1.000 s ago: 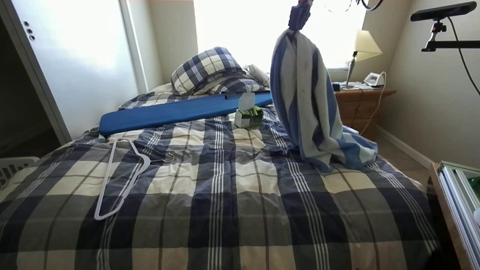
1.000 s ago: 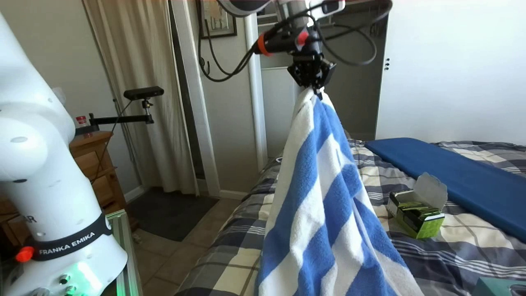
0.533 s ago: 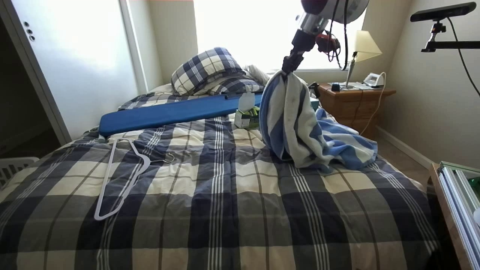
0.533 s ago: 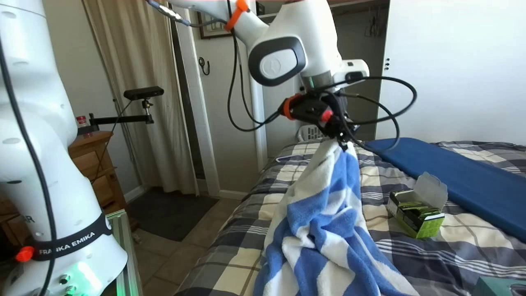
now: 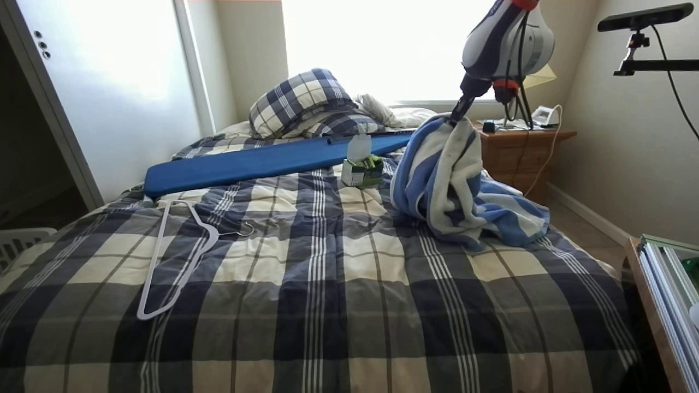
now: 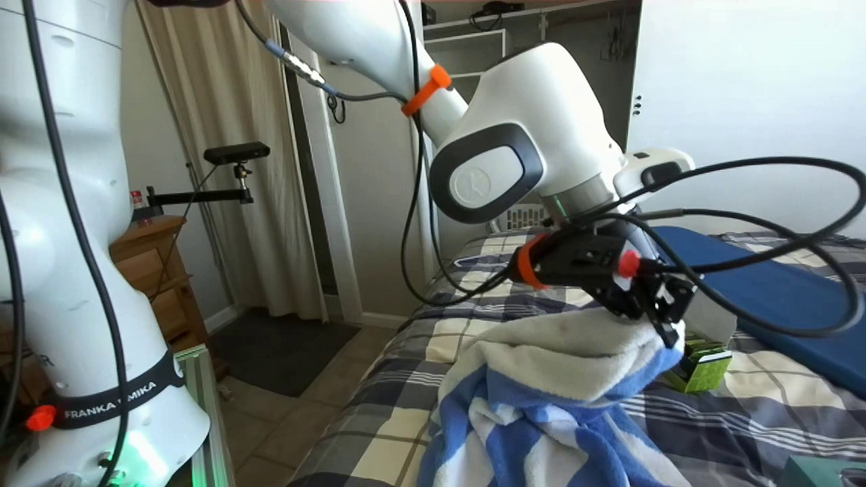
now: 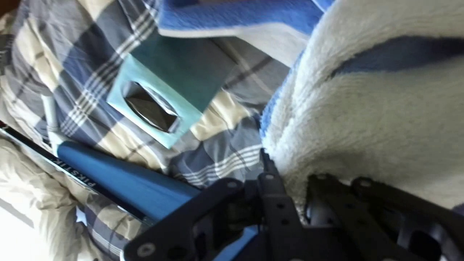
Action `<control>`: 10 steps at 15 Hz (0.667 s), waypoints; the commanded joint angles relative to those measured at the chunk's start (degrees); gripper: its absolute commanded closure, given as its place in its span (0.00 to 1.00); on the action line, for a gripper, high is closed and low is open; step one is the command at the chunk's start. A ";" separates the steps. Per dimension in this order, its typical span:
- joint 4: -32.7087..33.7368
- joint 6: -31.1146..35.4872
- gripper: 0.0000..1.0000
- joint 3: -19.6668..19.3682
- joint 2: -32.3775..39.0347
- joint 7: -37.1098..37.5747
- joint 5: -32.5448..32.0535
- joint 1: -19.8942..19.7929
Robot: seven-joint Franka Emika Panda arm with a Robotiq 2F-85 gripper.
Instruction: Fold the towel
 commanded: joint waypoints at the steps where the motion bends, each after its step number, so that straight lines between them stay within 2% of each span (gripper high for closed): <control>1: -0.28 3.12 0.97 -4.55 3.14 6.16 -14.89 -2.99; 3: -0.22 4.02 0.97 -5.57 5.16 9.05 -19.52 -4.92; 4: -0.01 3.64 0.86 -5.89 5.87 10.50 -21.23 -5.58; 5: 0.09 2.87 0.61 -5.76 6.16 11.74 -22.49 -6.23; 6: 0.35 2.87 0.60 -6.26 6.65 13.05 -24.03 -6.09; 7: 0.75 0.89 0.57 -7.72 6.53 14.80 -25.93 -4.72; 8: 1.37 -2.32 0.51 -10.85 6.28 16.51 -29.06 -1.86; 9: 2.82 -6.99 0.45 -16.82 6.44 19.95 -33.74 3.50; 10: 3.75 -10.69 0.37 -19.25 5.81 22.41 -37.25 6.00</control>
